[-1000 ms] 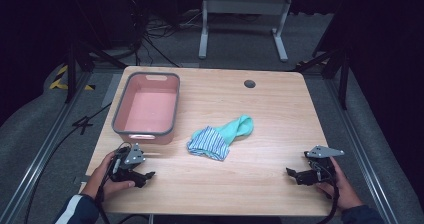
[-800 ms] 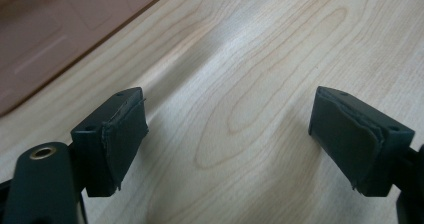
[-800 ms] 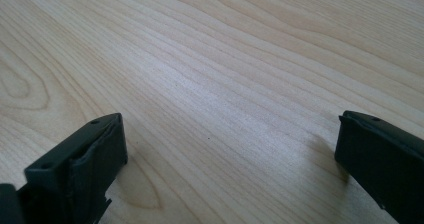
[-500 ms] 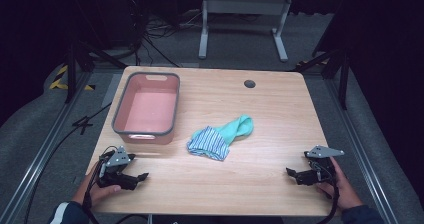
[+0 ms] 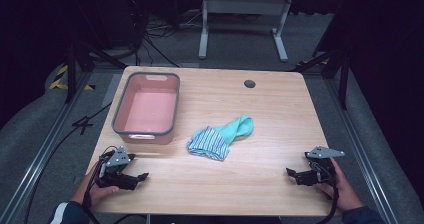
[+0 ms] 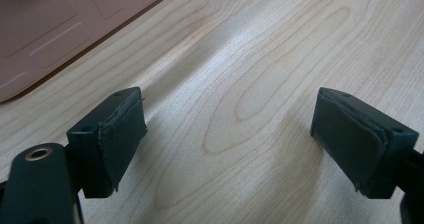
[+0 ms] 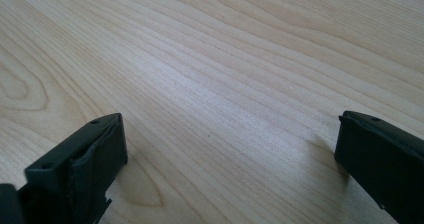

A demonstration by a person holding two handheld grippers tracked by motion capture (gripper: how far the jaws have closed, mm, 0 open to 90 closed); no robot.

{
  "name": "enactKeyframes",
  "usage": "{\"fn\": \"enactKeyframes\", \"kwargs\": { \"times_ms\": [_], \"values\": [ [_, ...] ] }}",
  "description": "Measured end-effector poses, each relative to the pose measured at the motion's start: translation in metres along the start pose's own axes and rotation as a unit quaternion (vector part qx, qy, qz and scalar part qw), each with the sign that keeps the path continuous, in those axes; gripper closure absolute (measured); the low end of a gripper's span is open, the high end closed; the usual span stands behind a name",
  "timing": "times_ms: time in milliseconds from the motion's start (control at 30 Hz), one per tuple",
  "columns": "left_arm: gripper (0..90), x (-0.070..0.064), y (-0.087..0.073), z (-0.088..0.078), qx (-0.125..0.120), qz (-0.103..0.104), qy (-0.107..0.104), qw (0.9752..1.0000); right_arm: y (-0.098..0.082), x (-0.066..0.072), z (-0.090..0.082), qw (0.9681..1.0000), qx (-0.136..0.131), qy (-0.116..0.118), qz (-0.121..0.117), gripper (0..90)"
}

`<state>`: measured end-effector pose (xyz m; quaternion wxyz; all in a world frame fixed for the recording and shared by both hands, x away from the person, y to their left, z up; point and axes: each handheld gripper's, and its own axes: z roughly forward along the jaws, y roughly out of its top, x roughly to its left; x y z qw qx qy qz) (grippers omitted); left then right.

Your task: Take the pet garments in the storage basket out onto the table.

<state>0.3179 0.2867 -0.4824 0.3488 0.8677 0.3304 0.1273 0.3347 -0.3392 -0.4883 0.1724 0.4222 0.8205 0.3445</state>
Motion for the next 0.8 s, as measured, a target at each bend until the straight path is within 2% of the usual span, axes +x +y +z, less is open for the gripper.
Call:
{"fn": "enactKeyframes", "kwargs": {
  "times_ms": [500,800],
  "values": [
    [12.4,0.0005,0.001,0.0007,0.003,0.0,0.004,1.0,0.0,-0.0001,0.0,1.0,0.0,0.0,-0.001,0.7],
    [10.6,0.0001,0.0011,0.0017,0.003,-0.008,0.005,1.0,0.0,-0.0001,0.0,1.0,0.0,-0.001,-0.001,0.7]
  ]
}}
